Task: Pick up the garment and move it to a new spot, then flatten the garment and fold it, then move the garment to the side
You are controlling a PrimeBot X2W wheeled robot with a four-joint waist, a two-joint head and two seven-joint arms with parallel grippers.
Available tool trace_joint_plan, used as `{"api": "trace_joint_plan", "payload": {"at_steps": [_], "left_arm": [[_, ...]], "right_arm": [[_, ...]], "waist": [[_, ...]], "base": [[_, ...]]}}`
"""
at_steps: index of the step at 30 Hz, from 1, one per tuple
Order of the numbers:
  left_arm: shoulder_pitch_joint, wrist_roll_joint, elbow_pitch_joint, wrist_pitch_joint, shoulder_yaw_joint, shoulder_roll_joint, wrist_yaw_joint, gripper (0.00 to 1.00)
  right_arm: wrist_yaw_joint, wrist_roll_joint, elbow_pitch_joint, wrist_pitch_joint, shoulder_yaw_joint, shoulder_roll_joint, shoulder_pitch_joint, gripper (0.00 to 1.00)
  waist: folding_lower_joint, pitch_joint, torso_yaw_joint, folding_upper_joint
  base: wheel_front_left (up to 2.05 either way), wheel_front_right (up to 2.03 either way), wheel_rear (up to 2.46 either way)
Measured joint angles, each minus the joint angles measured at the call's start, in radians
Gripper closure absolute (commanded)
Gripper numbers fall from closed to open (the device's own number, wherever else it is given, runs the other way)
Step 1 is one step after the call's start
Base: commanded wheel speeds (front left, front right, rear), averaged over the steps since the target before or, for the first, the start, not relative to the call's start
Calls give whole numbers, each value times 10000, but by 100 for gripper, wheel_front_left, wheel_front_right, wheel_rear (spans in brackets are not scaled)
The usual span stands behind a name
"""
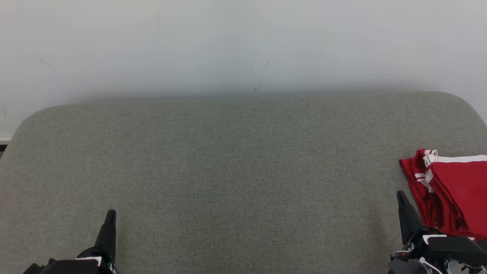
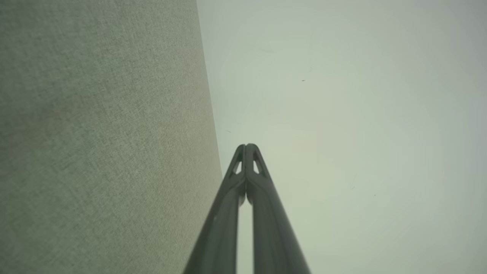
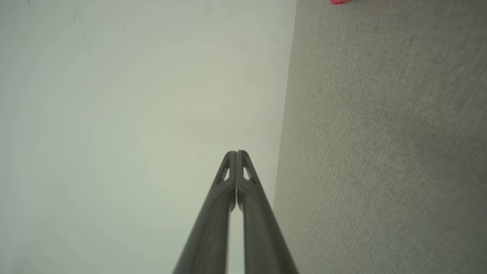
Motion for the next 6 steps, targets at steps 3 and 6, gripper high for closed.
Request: {"api": "trace_joint_plan", "payload": {"at_steps": [3, 6], "left_arm": [[0, 0, 2, 0, -2, 0, 0, 100], [0, 0, 0, 0, -4, 0, 0, 100]], "right_arm": [[0, 0, 2, 0, 0, 0, 0, 100], [0, 0, 4, 0, 0, 0, 0, 100]], "waist": [[0, 0, 0, 0], [0, 0, 0, 0]], "base": [[0, 0, 0], [0, 0, 0]]}}
